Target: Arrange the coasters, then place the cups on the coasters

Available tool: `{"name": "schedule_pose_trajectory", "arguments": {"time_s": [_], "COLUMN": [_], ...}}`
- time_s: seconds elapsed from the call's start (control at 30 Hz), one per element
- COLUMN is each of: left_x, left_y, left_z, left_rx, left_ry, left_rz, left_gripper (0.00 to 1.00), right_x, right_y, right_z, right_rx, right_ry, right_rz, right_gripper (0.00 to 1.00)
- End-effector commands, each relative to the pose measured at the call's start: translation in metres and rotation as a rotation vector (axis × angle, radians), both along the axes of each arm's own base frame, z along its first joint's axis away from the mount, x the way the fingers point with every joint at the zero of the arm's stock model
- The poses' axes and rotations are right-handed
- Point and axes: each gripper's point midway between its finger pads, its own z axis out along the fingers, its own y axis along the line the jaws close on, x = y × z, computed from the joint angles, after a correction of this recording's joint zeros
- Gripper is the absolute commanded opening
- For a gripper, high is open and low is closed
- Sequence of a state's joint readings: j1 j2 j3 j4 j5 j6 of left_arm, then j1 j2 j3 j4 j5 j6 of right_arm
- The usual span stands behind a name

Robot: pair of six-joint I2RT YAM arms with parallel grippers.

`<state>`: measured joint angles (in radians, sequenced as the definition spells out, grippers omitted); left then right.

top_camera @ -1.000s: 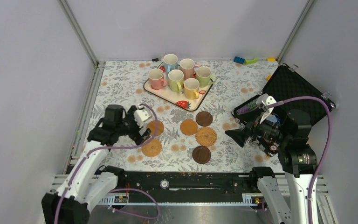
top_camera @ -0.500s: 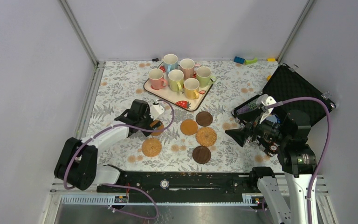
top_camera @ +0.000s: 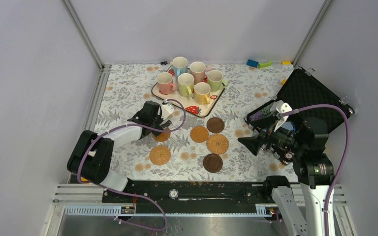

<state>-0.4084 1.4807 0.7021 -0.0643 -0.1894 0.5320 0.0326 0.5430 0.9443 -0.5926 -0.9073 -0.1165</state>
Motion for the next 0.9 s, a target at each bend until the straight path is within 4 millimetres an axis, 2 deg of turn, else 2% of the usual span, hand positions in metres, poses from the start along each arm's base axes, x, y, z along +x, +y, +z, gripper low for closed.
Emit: {"name": "schedule_pose_trajectory", "arguments": {"time_s": [0.0,0.2,0.37,0.63,0.87], "left_x": [0.013,0.027,0.031,0.015,0.006], "left_y": [0.028,0.072,0.112,0.169,0.212], "left_z": [-0.005,0.001,0.002,-0.006,0.001], "left_rx": [0.058,0.057,0.068,0.108,0.112], "left_ry": [0.010,0.031,0.061,0.112,0.117], "left_rz": [0.106,0.238,0.329,0.428,0.520], "left_gripper": [0.99,0.99,0.99,0.99,0.99], "right_x": [0.001,0.001,0.001,0.000,0.000], "right_y": [0.000,0.001,0.001,0.001,0.001], "right_z": [0.004,0.004,0.004,0.004,0.005], "right_rx": [-0.005,-0.004,-0.003,-0.003,-0.001], "right_ry": [-0.039,-0.039,-0.038,-0.040,-0.040], "right_rz": [0.006,0.010,0.010,0.011,0.010], "right_gripper": [0.98,0.98,0.98,0.98,0.99]}}
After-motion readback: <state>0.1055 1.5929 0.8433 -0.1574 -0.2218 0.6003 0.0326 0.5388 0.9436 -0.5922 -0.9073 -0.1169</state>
